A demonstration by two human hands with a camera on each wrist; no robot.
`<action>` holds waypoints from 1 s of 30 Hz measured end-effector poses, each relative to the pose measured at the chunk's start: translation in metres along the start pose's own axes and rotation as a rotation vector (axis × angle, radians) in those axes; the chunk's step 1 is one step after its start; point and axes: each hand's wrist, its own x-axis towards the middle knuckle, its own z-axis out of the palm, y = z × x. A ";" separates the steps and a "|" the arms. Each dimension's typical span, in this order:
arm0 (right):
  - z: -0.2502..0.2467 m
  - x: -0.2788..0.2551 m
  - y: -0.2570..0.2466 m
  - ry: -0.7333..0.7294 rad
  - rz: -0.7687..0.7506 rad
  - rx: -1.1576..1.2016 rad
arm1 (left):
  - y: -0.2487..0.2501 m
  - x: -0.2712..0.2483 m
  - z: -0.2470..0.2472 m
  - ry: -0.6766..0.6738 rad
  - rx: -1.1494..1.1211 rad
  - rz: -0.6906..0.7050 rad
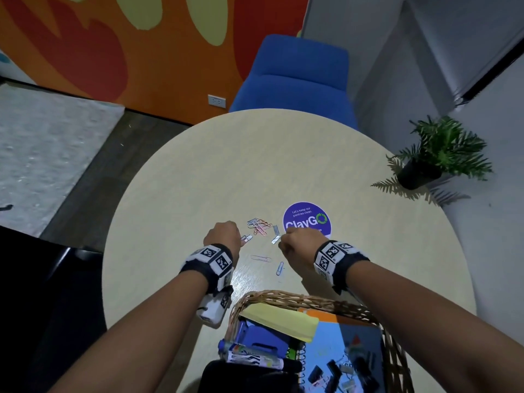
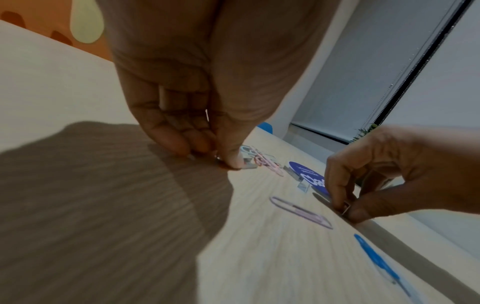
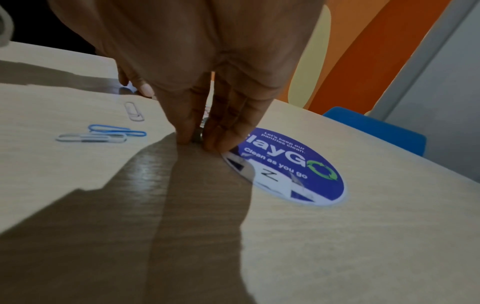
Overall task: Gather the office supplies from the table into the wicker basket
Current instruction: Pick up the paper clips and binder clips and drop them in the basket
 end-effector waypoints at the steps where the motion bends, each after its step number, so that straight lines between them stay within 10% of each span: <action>1: -0.001 0.000 0.000 -0.016 0.008 0.013 | -0.001 0.000 0.000 -0.004 0.012 -0.008; 11: -0.023 -0.021 0.011 -0.004 0.108 0.115 | -0.009 -0.029 -0.027 0.120 -0.184 0.046; 24: -0.020 -0.164 0.050 0.132 -0.018 0.367 | 0.094 -0.176 -0.039 -0.274 -0.051 0.641; 30: 0.004 -0.210 0.055 0.070 -0.087 0.428 | 0.094 -0.215 -0.016 -0.366 0.037 0.680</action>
